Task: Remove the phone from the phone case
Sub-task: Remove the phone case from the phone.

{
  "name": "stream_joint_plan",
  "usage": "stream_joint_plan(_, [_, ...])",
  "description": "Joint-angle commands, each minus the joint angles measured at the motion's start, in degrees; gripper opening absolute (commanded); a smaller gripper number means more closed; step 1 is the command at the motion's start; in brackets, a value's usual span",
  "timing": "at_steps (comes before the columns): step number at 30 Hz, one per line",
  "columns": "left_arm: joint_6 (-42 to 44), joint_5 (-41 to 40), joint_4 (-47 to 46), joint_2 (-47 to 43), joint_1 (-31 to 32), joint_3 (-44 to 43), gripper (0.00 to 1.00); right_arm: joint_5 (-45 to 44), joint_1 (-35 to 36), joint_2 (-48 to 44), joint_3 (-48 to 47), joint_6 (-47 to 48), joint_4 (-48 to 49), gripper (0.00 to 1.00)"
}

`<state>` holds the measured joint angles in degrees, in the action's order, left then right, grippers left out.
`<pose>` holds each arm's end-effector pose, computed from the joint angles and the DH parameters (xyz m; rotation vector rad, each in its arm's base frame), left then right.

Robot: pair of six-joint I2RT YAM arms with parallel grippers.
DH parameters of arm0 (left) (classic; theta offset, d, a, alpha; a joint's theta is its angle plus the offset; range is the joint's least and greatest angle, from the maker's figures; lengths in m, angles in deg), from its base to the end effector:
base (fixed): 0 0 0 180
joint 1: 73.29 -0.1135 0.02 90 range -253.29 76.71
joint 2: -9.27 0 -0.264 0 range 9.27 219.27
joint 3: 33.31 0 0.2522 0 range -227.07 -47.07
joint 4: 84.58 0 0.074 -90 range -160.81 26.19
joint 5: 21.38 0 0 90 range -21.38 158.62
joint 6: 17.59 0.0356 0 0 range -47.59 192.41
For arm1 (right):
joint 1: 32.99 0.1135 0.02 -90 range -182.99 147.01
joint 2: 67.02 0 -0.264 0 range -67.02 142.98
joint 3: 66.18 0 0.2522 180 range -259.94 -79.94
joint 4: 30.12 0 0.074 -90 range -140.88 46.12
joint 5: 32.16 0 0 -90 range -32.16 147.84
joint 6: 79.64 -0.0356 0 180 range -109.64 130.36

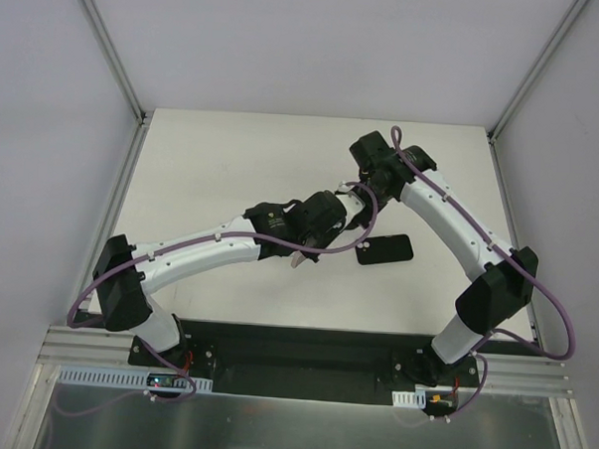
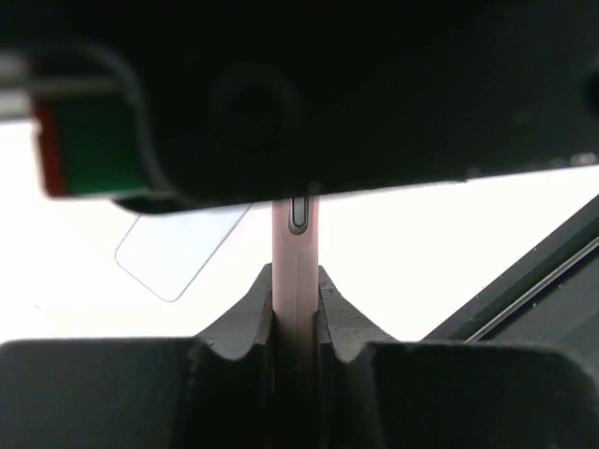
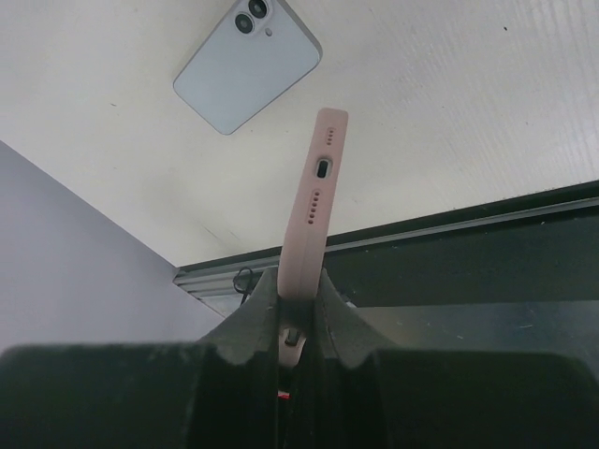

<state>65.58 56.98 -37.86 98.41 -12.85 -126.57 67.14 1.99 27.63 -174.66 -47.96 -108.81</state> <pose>0.1778 -0.2989 0.3219 0.9541 2.1188 -0.3674 0.2693 0.1954 0.3381 0.5333 2.8411 0.6300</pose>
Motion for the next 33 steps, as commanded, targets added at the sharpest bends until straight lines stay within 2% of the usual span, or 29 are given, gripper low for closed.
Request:
stream_joint_plan(1, [0.1,-2.3,0.7,-1.3,0.2,-1.8,0.00,2.8,-0.9,-2.9,-2.1,2.8,-0.1,0.02])
stream_joint_plan(2, [-0.1,-1.8,0.7,-1.8,0.1,-1.4,0.00,3.2,-1.0,-2.7,-2.1,3.8,0.8,0.09])
stream_joint_plan(7, [-0.3,0.6,0.8,-5.3,0.0,0.7,0.00,0.2,-1.2,-4.8,-0.8,10.2,3.9,0.28])
stream_joint_plan(8, [-0.3,1.1,0.7,-5.8,0.0,1.5,0.00,-0.9,-1.2,-5.7,-0.1,11.1,5.6,0.39])
stream_joint_plan(10, [-0.4,2.9,0.7,-7.3,-0.2,2.2,0.00,-2.7,-1.6,-9.0,2.8,16.4,9.0,0.44])
stream_joint_plan(11, [-0.6,3.7,0.8,-7.7,-0.3,2.7,0.00,-4.2,-1.7,-10.3,3.2,18.8,12.0,0.65])
stream_joint_plan(13, [-0.9,6.7,0.8,-8.7,-0.8,3.1,0.00,-6.4,-1.9,-13.7,3.6,23.8,13.3,0.72])
stream_joint_plan(15, [-1.8,9.3,0.7,-9.9,-2.3,3.6,0.00,-8.5,-2.4,-16.8,3.7,26.2,14.6,0.74])
stream_joint_plan(19, [-3.7,20.0,-1.5,-12.2,-7.8,4.6,0.00,-8.8,-5.4,-22.5,6.9,30.7,17.4,0.74])
stream_joint_plan(23, [-7.8,41.2,-6.3,-13.2,-17.0,8.0,0.00,-4.8,-6.3,-31.1,15.3,34.0,28.2,0.72])
stream_joint_plan(24, [-8.7,44.4,-7.9,-13.8,-20.0,8.7,0.00,-4.6,-6.2,-32.4,19.3,34.0,30.0,0.72])
stream_joint_plan(27, [-10.9,48.4,-12.7,-16.3,-22.0,10.8,0.00,-5.6,-6.1,-37.9,27.1,33.6,35.7,0.73])
stream_joint_plan(29, [-12.8,50.6,-17.2,-17.6,-22.8,12.5,0.00,-6.5,-6.0,-41.5,31.0,33.3,39.4,0.79])
stream_joint_plan(31, [-15.1,55.0,-21.8,-20.1,-24.1,14.5,0.00,-6.2,-6.2,-42.4,32.1,32.7,39.4,0.81])
stream_joint_plan(33, [-18.1,57.0,-29.2,-22.9,-24.1,18.8,0.00,-2.9,-6.2,-40.7,29.9,35.7,34.9,0.81])
